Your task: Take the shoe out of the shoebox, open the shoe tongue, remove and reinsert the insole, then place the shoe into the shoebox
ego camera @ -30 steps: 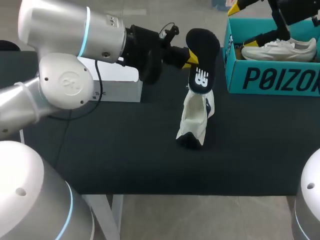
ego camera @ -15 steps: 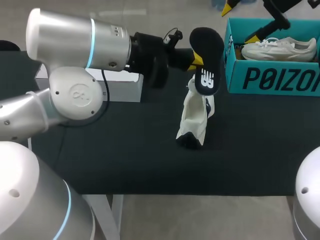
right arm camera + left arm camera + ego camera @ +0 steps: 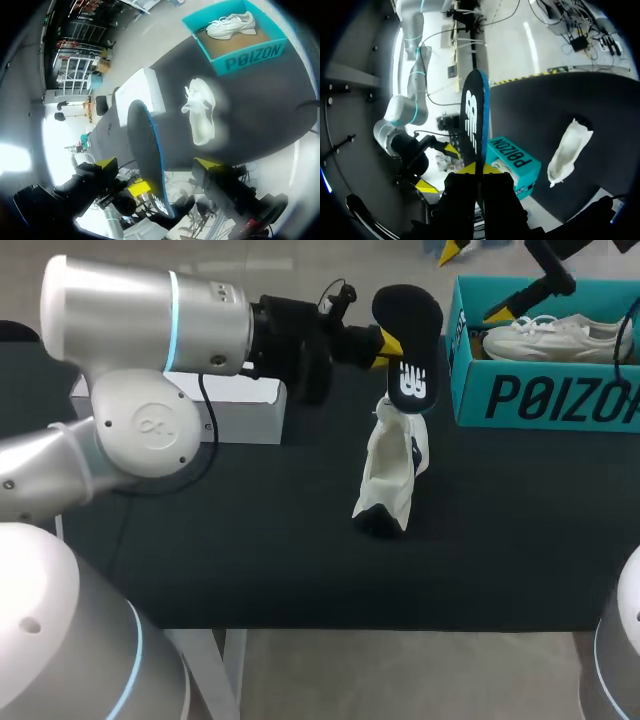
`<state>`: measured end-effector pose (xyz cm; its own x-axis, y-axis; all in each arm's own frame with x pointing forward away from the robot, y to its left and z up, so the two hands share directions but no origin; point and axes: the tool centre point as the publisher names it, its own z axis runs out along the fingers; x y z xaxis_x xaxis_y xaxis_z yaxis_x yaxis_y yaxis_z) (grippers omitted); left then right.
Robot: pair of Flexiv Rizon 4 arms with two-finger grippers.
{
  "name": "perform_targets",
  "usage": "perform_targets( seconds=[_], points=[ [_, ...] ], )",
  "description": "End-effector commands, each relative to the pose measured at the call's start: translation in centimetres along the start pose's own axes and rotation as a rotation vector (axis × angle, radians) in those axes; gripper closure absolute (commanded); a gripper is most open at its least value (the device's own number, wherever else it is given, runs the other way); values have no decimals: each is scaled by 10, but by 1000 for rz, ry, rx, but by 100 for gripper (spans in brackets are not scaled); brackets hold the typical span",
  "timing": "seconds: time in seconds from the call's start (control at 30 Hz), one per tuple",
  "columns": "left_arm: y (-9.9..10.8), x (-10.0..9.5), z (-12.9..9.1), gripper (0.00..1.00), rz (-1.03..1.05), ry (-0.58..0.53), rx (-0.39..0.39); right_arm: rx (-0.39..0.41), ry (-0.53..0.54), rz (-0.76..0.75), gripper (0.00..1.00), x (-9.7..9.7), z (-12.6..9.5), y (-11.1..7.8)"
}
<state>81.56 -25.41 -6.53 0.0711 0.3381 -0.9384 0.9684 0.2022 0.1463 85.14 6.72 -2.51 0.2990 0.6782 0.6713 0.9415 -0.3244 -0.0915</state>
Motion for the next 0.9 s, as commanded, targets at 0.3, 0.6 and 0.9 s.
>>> perform_targets(
  seconds=[0.3, 0.6, 0.9],
  points=[
    [-5, -10, -1, 100, -71, -61, 7, 43, 85, -16, 0, -7, 25, 4],
    [-9, -11, -4, 100, -94, -33, 22, 75, 166, -42, 0, -9, 27, 3],
    [-15, -14, -2, 100, -91, -29, 28, 92, 211, -48, 0, -9, 34, 5]
  ],
)
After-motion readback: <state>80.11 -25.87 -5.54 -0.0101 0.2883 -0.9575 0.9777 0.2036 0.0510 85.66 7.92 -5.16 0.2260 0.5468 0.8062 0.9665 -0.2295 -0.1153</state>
